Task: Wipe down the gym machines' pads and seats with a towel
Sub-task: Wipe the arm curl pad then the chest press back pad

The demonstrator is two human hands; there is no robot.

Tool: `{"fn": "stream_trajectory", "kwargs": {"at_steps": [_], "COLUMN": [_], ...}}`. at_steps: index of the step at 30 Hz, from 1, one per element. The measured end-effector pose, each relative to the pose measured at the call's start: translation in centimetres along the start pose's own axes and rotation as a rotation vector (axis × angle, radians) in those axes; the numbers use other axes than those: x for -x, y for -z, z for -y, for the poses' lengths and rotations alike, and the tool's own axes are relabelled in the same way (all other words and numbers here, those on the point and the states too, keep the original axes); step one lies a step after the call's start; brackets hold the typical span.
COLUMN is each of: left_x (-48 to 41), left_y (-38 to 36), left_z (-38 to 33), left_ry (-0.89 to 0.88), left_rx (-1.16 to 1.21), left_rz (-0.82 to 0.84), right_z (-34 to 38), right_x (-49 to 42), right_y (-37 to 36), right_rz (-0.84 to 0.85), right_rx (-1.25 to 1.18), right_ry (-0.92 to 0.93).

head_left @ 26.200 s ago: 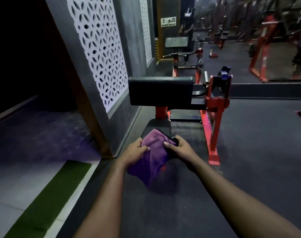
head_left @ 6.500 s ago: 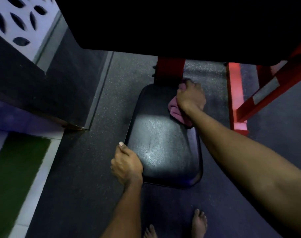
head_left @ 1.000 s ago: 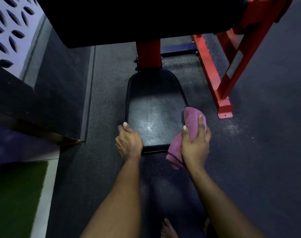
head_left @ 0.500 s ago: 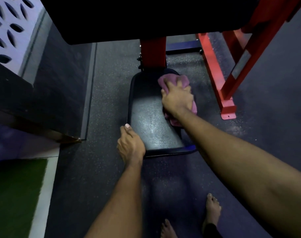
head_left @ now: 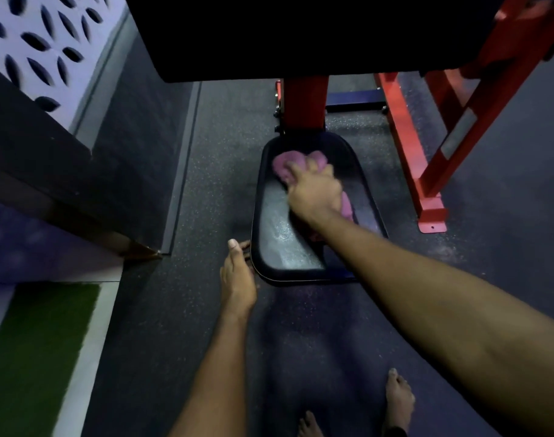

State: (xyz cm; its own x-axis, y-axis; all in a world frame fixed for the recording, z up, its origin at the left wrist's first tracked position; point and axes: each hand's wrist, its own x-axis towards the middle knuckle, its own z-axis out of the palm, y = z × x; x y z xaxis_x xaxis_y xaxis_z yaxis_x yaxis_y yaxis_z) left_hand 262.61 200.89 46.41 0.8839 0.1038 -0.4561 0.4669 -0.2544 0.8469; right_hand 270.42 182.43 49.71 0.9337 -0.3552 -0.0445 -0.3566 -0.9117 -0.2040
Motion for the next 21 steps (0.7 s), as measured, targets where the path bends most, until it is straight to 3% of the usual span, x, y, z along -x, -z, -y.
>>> {"fn": "stream_trajectory", "kwargs": {"at_steps": [5,10,17,21], "left_x": [1.5,3.4,7.5,9.9], "left_y": [0.8,1.8,4.4,6.0], "left_z": [-2.2,-3.4,-8.9,-11.4], "left_ry": [-0.021,-0.049,-0.119,-0.169], "left_rx": [0.006,-0.118,-0.164,-0.212], "left_rz": [-0.144,-0.148,-0.014,0.034], "right_z": [3.1,0.3,-3.8,-7.0], "right_x": [6.6,12.3,15.4,16.3], "right_y": [-1.1,0.2,2.9,5.2], "right_rz": [0.023,0.097,0.193,0.251], "right_rx": [0.055,0.051,0.098,-0.006], "right_ry": [0.304,0.372,0.202,-0.017]}}
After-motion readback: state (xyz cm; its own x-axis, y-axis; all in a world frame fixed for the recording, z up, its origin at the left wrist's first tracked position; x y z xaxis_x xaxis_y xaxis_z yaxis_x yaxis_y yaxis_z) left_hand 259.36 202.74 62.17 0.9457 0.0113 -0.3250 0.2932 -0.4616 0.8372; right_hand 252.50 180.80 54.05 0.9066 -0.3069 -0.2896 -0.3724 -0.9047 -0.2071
